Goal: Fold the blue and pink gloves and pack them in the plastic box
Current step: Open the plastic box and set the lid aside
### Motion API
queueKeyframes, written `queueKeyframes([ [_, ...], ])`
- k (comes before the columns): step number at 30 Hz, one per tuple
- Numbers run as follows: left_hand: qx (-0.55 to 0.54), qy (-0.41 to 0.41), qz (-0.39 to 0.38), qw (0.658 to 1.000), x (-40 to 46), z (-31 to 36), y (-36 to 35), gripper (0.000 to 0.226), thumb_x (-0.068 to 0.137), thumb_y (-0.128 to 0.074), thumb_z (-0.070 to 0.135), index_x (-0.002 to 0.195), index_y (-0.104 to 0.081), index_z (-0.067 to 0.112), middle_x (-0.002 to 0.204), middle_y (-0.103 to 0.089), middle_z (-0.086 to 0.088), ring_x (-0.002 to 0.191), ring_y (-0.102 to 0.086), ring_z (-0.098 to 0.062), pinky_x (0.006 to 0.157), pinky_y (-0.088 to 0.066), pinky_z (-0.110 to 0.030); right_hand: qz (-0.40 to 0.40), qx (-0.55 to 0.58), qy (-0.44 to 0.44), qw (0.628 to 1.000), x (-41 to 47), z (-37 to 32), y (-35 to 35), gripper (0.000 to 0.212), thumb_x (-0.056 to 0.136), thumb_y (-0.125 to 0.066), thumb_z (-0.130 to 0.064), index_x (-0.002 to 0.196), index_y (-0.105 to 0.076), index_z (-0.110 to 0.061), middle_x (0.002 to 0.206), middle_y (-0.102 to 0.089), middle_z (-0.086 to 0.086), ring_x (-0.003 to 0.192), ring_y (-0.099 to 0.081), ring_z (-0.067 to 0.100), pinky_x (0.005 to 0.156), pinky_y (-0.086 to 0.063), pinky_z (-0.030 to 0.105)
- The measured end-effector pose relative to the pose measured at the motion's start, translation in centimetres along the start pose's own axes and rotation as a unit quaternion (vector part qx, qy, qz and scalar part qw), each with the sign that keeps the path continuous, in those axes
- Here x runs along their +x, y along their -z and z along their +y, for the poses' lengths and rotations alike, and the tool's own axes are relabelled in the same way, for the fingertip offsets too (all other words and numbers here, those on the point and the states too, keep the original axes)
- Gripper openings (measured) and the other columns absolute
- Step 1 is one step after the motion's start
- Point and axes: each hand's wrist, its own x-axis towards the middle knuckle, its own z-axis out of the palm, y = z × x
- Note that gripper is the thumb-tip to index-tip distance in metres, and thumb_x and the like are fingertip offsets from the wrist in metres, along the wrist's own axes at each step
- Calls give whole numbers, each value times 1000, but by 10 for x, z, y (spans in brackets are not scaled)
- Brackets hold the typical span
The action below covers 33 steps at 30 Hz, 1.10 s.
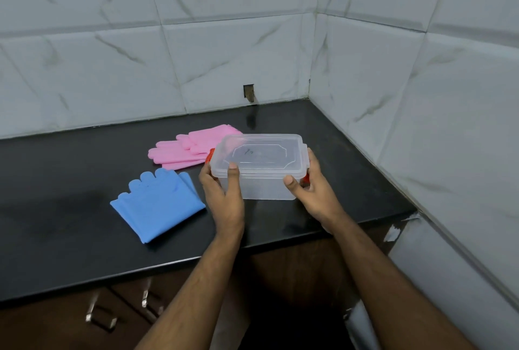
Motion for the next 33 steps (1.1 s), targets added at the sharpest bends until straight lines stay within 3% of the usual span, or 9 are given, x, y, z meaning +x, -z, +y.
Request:
queueKeyframes([
  [5,32,-6,72,997,-5,-2,16,54,93,-59,60,130,-54,21,125,-61,-3,116,-60,-24,102,-51,-51,-3,-2,-3,1000,12,6,-10,64,97,-57,-53,154,-30,-43,150,-43,-15,133,-50,1,107,-49,26],
  [7,13,-15,87,996,-7,-2,19,57,93,-56,62,132,-53,20,128,-61,-4,120,-60,-23,104,-50,-51,-7,-19,8,1000,14,6,-18,62,97,-54,-56,153,-30,-42,146,-43,-17,128,-50,-5,103,-49,18],
  [11,-14,-12,78,997,-5,2,18,59,95,-55,57,138,-46,17,138,-59,-3,130,-57,-22,111,-46,-51,-14,-18,24,999,18,6,-26,60,99,-52,-51,153,-30,-34,144,-47,-14,128,-52,-2,101,-49,17],
  [19,-2,-3,78,997,-4,1,18,31,103,-58,42,121,-42,22,128,-61,0,120,-61,-18,105,-52,-50,-8,-26,32,999,19,6,-24,59,101,-52,-51,153,-30,-36,134,-58,-19,120,-60,1,88,-55,18],
  [23,5,-5,84,996,-4,3,18,32,102,-59,41,120,-42,21,126,-61,0,117,-62,-16,101,-55,-47,-2,-18,29,999,18,4,-24,52,99,-55,-53,146,-35,-47,127,-59,-30,118,-61,-4,84,-56,15],
  [28,7,-11,88,996,-6,4,18,36,101,-58,37,125,-43,16,126,-60,-5,118,-61,-24,101,-53,-52,5,-21,18,1000,18,6,-22,66,97,-55,-56,155,-30,-37,139,-56,-12,125,-58,5,93,-54,19],
  [33,19,-24,115,993,-8,8,18,29,96,-50,35,119,-42,20,113,-59,-5,96,-59,-15,88,-55,-49,21,-19,33,999,17,3,-24,57,97,-53,-60,149,-39,-41,130,-58,-28,117,-61,-5,88,-56,17],
])
